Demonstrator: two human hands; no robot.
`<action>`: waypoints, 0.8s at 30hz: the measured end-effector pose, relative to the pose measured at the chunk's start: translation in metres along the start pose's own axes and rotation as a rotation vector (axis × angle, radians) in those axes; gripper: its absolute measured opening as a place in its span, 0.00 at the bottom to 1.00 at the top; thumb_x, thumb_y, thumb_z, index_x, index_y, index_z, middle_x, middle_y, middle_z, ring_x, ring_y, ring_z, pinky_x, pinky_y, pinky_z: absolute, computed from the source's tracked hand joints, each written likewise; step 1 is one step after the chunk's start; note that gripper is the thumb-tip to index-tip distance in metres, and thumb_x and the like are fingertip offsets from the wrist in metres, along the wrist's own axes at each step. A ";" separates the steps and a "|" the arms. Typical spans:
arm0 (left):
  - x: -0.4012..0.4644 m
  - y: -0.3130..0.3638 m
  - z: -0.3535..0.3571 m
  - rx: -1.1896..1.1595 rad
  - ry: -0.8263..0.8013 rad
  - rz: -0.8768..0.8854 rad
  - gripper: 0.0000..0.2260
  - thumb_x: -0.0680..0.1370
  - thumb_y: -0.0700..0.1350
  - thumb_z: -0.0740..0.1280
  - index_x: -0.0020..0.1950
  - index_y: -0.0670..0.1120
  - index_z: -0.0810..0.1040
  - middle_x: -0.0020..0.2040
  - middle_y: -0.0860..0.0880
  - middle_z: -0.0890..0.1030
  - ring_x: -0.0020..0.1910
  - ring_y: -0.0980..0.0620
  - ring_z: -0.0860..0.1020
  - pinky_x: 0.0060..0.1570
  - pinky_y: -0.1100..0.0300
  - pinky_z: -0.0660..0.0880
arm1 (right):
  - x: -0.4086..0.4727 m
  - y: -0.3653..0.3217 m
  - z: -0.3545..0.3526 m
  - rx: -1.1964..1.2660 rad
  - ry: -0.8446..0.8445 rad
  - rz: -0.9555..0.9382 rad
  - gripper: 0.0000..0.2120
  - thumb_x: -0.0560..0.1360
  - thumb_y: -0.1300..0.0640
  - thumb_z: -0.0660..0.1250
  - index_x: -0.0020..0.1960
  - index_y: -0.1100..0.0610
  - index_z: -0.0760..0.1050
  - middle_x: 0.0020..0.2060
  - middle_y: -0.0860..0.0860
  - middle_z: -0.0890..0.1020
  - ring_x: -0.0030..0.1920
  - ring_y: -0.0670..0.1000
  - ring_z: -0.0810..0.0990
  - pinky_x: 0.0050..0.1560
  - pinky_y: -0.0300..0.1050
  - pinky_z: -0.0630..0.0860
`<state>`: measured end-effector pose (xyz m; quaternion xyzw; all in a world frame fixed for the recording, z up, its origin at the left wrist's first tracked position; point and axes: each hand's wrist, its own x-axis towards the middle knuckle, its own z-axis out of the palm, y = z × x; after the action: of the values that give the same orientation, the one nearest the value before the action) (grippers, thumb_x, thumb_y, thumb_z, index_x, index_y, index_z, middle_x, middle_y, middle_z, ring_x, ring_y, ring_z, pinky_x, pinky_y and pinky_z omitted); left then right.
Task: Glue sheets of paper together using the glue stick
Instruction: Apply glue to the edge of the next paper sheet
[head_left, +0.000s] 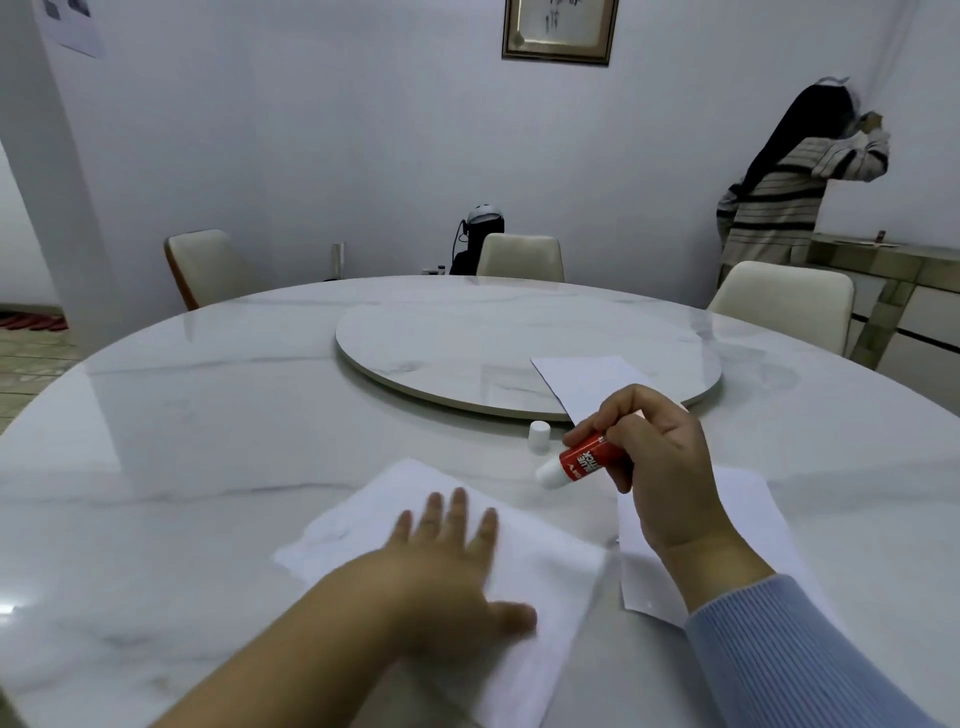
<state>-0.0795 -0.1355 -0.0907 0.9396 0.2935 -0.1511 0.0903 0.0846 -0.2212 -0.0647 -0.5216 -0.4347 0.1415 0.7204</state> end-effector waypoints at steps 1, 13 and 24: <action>0.000 -0.004 -0.006 0.010 -0.031 0.097 0.39 0.75 0.67 0.55 0.76 0.54 0.35 0.76 0.51 0.31 0.75 0.49 0.32 0.74 0.49 0.35 | -0.001 0.000 0.000 -0.013 0.004 -0.006 0.08 0.64 0.64 0.56 0.31 0.56 0.72 0.29 0.55 0.84 0.30 0.43 0.80 0.23 0.33 0.67; 0.017 -0.007 0.014 -0.130 0.226 -0.187 0.32 0.80 0.59 0.45 0.77 0.44 0.38 0.78 0.46 0.37 0.77 0.49 0.37 0.75 0.51 0.38 | -0.002 0.036 0.034 -0.557 -0.443 0.061 0.10 0.77 0.58 0.61 0.52 0.46 0.77 0.54 0.39 0.80 0.54 0.43 0.78 0.54 0.34 0.72; 0.016 -0.005 0.012 -0.086 0.229 -0.217 0.30 0.80 0.57 0.44 0.77 0.44 0.38 0.78 0.45 0.37 0.77 0.48 0.38 0.76 0.50 0.40 | -0.002 -0.001 0.018 -0.698 -0.429 0.085 0.07 0.64 0.50 0.62 0.39 0.48 0.77 0.37 0.47 0.85 0.34 0.46 0.81 0.37 0.50 0.77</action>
<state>-0.0726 -0.1261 -0.1081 0.9088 0.4077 -0.0393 0.0798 0.0694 -0.2119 -0.0635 -0.7109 -0.5749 0.1205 0.3868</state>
